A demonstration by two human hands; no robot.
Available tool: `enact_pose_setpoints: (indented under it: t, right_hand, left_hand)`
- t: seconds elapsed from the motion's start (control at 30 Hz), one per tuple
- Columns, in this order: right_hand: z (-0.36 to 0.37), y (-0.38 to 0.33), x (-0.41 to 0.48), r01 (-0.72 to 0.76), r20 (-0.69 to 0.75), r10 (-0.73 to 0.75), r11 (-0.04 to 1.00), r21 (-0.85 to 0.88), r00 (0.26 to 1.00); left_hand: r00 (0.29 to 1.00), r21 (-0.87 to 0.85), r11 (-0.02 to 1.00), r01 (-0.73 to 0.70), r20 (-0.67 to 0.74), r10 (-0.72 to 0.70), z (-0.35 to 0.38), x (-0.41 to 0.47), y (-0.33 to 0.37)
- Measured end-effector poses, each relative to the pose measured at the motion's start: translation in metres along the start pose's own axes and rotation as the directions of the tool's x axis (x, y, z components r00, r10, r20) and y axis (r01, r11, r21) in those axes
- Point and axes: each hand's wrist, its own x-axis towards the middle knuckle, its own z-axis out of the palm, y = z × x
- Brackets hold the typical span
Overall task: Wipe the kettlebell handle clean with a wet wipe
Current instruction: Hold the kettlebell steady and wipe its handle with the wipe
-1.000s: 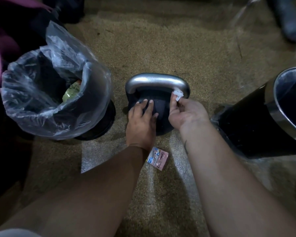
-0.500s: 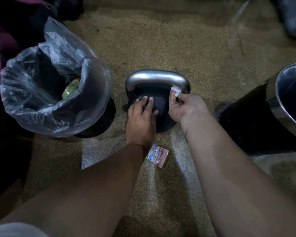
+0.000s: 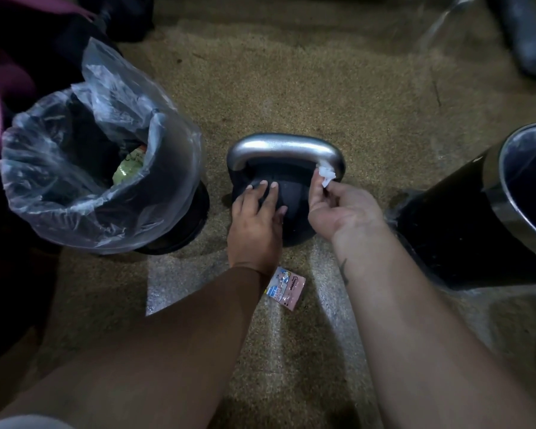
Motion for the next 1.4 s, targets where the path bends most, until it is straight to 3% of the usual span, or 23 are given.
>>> enact_pose_setpoints:
  t: [1.4]
  right_hand:
    - [0.0001,0.007,-0.002,0.041,0.008,-0.041,0.999,-0.032,0.999]
  left_hand:
    - [1.0,0.0,1.0,0.012,0.023,-0.012,-0.0029,0.0007,0.0009]
